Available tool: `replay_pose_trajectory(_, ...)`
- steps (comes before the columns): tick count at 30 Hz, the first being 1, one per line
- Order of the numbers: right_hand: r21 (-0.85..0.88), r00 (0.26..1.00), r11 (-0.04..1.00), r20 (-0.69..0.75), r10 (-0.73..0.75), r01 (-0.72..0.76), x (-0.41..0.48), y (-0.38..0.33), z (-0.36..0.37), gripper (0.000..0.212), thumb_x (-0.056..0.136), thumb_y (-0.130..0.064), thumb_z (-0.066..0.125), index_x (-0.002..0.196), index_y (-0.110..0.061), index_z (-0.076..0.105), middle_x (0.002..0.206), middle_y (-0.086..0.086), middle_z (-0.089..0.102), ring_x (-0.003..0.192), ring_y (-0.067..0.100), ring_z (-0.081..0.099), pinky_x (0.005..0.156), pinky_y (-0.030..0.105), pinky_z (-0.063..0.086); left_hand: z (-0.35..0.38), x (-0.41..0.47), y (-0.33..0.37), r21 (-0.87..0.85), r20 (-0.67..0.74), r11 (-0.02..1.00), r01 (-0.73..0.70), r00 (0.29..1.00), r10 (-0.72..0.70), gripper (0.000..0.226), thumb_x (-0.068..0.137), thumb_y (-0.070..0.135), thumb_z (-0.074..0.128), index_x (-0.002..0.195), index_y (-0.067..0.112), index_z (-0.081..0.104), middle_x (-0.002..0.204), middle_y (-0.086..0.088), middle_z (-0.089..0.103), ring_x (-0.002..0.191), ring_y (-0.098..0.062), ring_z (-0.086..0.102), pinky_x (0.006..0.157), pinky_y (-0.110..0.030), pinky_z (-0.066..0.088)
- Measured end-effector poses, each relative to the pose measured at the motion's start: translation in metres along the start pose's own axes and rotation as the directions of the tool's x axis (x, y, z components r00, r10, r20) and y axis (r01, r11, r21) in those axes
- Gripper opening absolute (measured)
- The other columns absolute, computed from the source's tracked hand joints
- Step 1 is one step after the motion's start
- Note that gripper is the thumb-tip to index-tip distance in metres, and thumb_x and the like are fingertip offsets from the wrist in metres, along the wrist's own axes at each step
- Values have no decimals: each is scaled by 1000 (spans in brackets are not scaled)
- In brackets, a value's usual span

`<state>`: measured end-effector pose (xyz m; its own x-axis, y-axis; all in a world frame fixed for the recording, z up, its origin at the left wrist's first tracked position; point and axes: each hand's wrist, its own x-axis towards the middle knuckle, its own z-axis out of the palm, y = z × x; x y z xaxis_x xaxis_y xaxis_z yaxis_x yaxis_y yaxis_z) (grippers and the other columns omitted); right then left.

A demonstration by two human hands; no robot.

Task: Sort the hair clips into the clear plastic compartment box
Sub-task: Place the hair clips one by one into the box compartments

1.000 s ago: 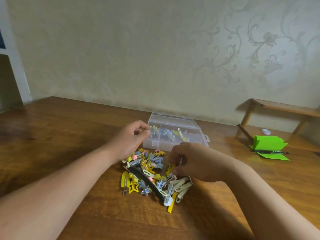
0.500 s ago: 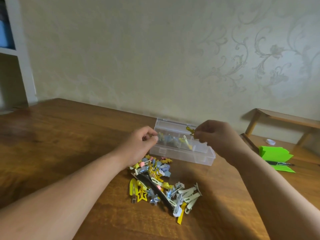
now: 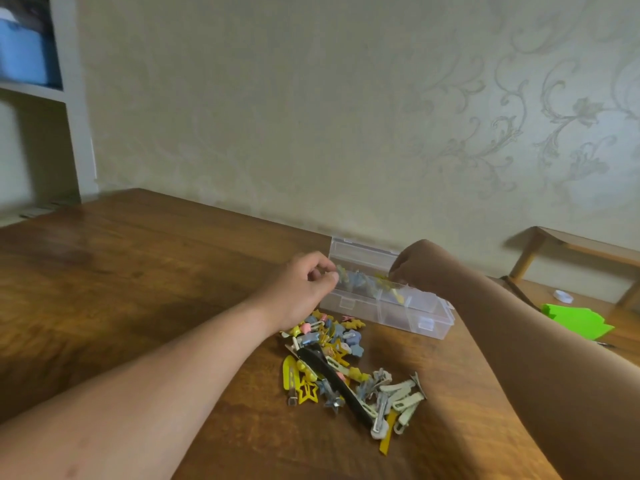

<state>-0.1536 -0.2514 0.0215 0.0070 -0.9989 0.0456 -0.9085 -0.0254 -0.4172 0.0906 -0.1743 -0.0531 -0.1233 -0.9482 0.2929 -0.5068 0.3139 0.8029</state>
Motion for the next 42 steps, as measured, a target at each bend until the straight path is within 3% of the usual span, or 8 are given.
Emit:
replay_pose_trajectory(5, -53, 999, 999, 30, 13, -11, 2, -1, 1, 14, 85, -14, 78, 91, -2, 84, 87, 20, 78, 64, 25, 60, 62, 33, 53, -1, 1, 0, 27, -6, 1000, -9, 1000, 9, 27, 107, 45, 55, 128, 32, 66, 112, 8, 63, 104, -9, 62, 82, -30, 51)
replay_pose_trajectory(10, -13, 988, 995, -113, -101, 100, -23, -2, 0, 16, 96, -21, 69, 101, -14, 83, 92, 0, 77, 80, 15, 68, 70, 29, 53, -1, -1, 1, 18, -7, 1000, -3, 1000, 3, 26, 107, 45, 55, 126, 32, 67, 115, 8, 63, 106, -8, 61, 83, -29, 49)
replay_pose_trajectory(13, 88, 958, 976, -223, -178, 201, -53, -1, -6, 13, 100, -24, 65, 99, -23, 78, 95, -7, 76, 81, 9, 66, 67, 28, 51, -2, -1, 3, 12, -19, 1000, 0, 1000, 0, 26, 107, 45, 55, 127, 34, 67, 116, 10, 62, 107, -7, 61, 83, -28, 47)
replay_pose_trajectory(16, 167, 934, 936, -238, -267, 310, -89, 7, -10, 11, 100, -27, 68, 96, -28, 79, 91, -16, 75, 81, 1, 67, 66, 21, 48, -1, -2, 4, 17, -24, 1000, 5, 1000, -4, 27, 108, 44, 55, 130, 34, 66, 117, 12, 62, 108, -3, 59, 80, -24, 44)
replay_pose_trajectory(21, 166, 931, 917, -114, -347, 362, -117, 26, -3, 9, 98, -29, 73, 97, -32, 81, 91, -19, 77, 86, -2, 68, 77, 21, 54, -2, -4, 5, -28, -51, 999, 16, 999, -18, 26, 108, 43, 57, 129, 33, 67, 118, 11, 64, 110, -4, 60, 85, -26, 47)
replay_pose_trajectory(27, 94, 905, 912, 121, -409, 400, -129, 37, -12, 12, 97, -26, 73, 101, -36, 80, 92, -21, 76, 84, -7, 67, 74, 13, 50, -1, -6, 10, -41, -85, 998, 45, 995, -48, 25, 109, 38, 57, 129, 28, 68, 116, 8, 66, 107, -9, 63, 83, -29, 48)
replay_pose_trajectory(34, 2, 826, 901, 400, -398, 433, -136, 40, -24, 25, 92, -23, 77, 108, -43, 77, 97, -18, 76, 94, 6, 72, 93, 37, 60, 0, -9, 14, -23, -105, 997, 69, 992, -71, 25, 108, 39, 58, 128, 29, 68, 117, 6, 66, 108, -12, 63, 86, -31, 48)
replay_pose_trajectory(42, -50, 792, 901, 499, -350, 430, -138, 41, -24, 16, 88, -38, 84, 101, -35, 74, 99, -9, 74, 89, 12, 69, 83, 33, 56, 0, -4, 7, -60, -126, 996, 64, 989, -71, 20, 108, 36, 59, 123, 31, 70, 114, 9, 68, 107, -12, 64, 87, -34, 49)
